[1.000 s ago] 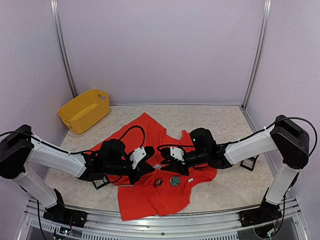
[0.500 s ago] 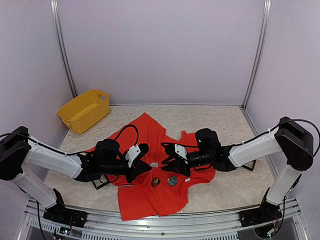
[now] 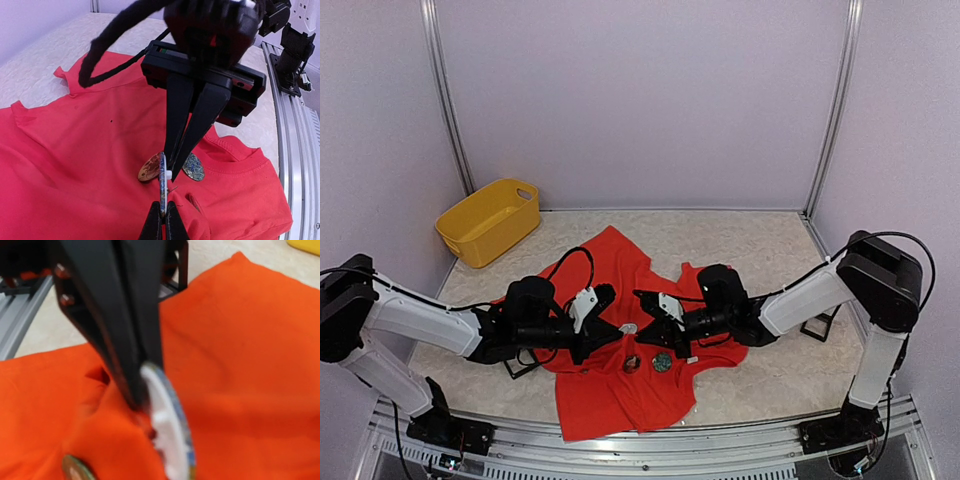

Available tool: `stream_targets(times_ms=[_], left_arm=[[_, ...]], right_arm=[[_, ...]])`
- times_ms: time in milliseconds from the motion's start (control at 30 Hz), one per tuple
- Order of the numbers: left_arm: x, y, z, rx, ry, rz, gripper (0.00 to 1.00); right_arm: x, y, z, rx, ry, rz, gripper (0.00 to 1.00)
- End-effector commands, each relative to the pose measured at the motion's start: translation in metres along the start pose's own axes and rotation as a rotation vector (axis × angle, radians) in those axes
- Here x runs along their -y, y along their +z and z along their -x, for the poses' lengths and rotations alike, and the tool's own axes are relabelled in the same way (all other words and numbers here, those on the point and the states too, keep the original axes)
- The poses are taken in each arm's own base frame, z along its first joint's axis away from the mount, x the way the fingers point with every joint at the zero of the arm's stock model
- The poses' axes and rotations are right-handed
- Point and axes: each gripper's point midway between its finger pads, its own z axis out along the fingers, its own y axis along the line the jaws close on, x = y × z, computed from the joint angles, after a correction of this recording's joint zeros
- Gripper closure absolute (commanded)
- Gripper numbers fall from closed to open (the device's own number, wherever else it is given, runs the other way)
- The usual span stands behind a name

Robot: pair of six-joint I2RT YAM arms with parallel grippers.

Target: Pin the brooch onto the clothing

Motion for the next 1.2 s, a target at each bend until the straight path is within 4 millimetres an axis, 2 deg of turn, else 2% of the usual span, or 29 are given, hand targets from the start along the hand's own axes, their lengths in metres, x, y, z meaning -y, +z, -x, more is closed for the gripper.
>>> stream_targets(times_ms=[0, 100, 300, 333, 400, 467, 667, 767, 900, 1167], left_arm=[[0.006, -0.008, 0.018, 0.075, 0.005, -0.044, 1.0], [0.008, -0.011, 0.022, 0.1, 0.002, -0.059, 1.0], [0.005, -0.009, 0.016, 0.079, -0.002, -0.048, 1.0], [0.005, -0.01, 0.016, 0.078, 0.0, -0.045, 1.0], [0.004, -0.01, 0.016, 0.076, 0.003, -0.039, 1.0], [0.003, -0.01, 0.015, 0.074, 0.007, -0.034, 1.0], [0.002, -0.008, 0.012, 0.061, 0.005, -0.033, 1.0], [0.002, -0.009, 0.013, 0.065, 0.007, -0.032, 1.0], [0.002, -0.009, 0.013, 0.063, 0.008, -0.031, 1.0], [0.002, -0.008, 0.013, 0.062, 0.009, -0.034, 1.0]], right_arm=[[0.005, 0.011, -0.004, -0.015, 0.046, 0.0, 1.0], [0.007, 0.014, -0.008, -0.027, 0.067, 0.001, 1.0], [0.01, 0.011, -0.007, -0.032, 0.071, -0.011, 1.0], [0.01, 0.009, -0.006, -0.032, 0.07, -0.009, 0.98], [0.008, 0.002, 0.001, -0.02, 0.055, -0.003, 0.82], [0.005, -0.003, 0.009, -0.003, 0.033, -0.002, 0.72], [0.005, -0.013, 0.037, 0.109, 0.044, -0.037, 0.57], [0.004, -0.009, 0.048, 0.171, 0.062, -0.032, 0.54], [0.003, 0.003, 0.043, 0.164, 0.076, -0.039, 0.54], [0.005, 0.012, 0.037, 0.16, 0.086, -0.036, 0.54]])
